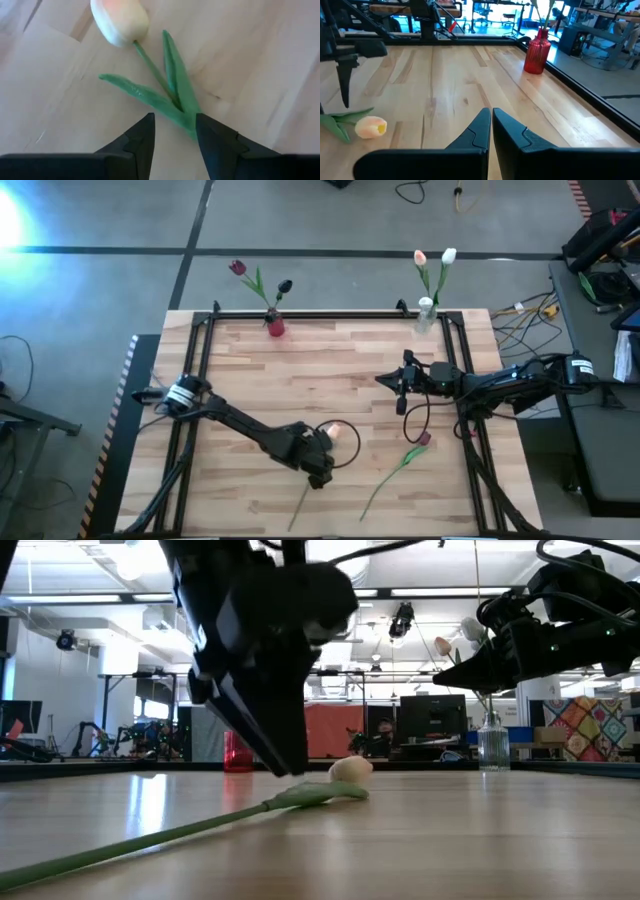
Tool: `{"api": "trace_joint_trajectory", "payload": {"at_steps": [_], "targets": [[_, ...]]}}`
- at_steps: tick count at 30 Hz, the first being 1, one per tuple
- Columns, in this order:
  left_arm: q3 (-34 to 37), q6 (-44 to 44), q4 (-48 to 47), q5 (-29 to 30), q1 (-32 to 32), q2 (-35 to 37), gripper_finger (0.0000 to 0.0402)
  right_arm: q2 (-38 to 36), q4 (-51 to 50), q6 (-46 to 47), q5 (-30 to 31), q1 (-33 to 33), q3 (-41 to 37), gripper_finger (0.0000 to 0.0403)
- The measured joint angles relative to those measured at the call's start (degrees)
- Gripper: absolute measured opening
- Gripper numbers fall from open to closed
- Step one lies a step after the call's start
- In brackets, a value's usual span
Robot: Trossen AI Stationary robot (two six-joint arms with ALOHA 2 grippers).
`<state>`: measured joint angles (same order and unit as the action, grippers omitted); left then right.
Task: Sort flowers into vase by color
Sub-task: Put the orange tulip into the transparent vase
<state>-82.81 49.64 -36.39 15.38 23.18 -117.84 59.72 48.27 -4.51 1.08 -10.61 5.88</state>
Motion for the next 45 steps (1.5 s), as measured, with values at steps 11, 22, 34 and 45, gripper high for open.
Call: {"api": "trace_joint_trajectory", "payload": {"at_steps": [11, 22, 34, 45], "targets": [[0.0, 8.1, 0.2, -1.7, 0.0, -0.9, 0.0132, 0.0, -0.1, -1.1, 0.0, 0.0, 0.0, 0.0012], [-0.1, 4.3, 0.2, -0.4, 0.9, -2.8, 0.0104, 0.0, 0.0, -1.5, -0.1, 0.0, 0.0, 0.0012], [0.1, -7.7, -1.9, 8.6, 1.9, -3.0, 0.0003, 0.0, 0.0, -2.3, -7.1, 0.0, 0.0, 0.0012], [2.2, -10.2, -1.7, 12.0, -0.2, -1.6, 0.0000, 0.0, 0.0, -2.8, -9.1, 1.0, 0.0, 0.0012]]}}
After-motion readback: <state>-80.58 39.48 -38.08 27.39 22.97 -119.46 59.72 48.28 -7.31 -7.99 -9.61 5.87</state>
